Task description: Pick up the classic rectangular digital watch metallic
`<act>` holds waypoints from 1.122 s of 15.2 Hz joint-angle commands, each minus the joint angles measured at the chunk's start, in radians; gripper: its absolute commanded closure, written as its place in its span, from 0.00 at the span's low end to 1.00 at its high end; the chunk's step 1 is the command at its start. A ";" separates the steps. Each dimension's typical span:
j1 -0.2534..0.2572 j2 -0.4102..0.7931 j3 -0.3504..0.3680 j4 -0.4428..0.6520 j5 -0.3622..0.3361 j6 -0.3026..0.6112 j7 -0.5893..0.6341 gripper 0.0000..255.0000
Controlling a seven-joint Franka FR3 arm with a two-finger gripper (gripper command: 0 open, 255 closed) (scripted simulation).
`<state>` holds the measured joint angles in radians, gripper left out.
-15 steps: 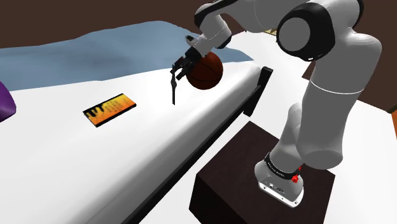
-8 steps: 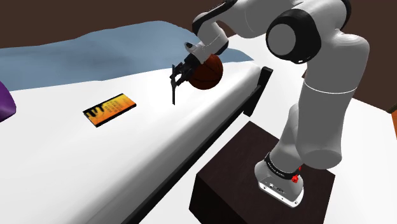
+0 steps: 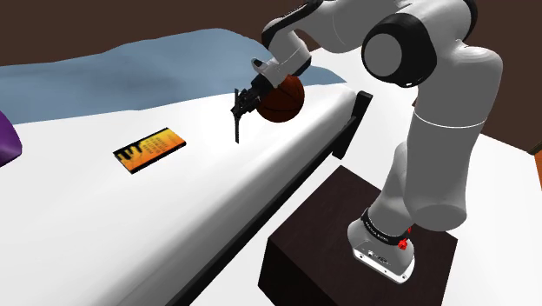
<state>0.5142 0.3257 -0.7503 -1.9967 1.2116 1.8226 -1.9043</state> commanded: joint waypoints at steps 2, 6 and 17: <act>0.000 0.001 0.000 0.000 0.000 0.000 0.000 1.00; 0.007 -0.027 -0.009 0.006 -0.024 -0.005 0.029 1.00; 0.032 -0.118 -0.032 0.046 -0.105 -0.029 0.141 1.00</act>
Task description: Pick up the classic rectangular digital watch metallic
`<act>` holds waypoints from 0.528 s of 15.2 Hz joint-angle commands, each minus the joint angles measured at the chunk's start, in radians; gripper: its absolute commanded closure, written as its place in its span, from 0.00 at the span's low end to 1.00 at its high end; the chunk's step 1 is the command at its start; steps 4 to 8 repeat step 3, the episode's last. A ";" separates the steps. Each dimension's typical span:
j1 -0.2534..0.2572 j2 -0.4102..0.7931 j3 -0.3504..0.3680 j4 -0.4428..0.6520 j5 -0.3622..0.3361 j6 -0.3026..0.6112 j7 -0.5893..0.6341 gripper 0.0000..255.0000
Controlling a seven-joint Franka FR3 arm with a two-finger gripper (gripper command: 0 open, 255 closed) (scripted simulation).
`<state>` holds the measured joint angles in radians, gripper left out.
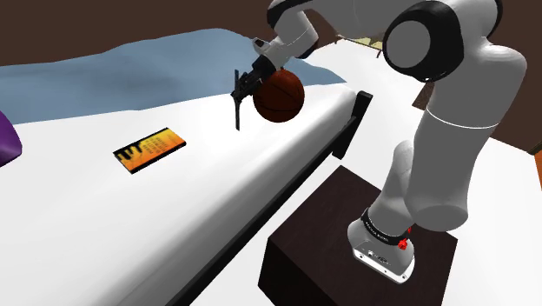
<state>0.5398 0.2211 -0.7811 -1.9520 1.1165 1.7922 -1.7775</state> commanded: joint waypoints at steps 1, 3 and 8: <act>0.008 -0.021 -0.003 0.006 -0.016 -0.001 0.025 1.00; 0.008 -0.022 -0.003 0.006 -0.017 -0.002 0.026 1.00; 0.008 -0.022 -0.003 0.006 -0.017 -0.002 0.026 1.00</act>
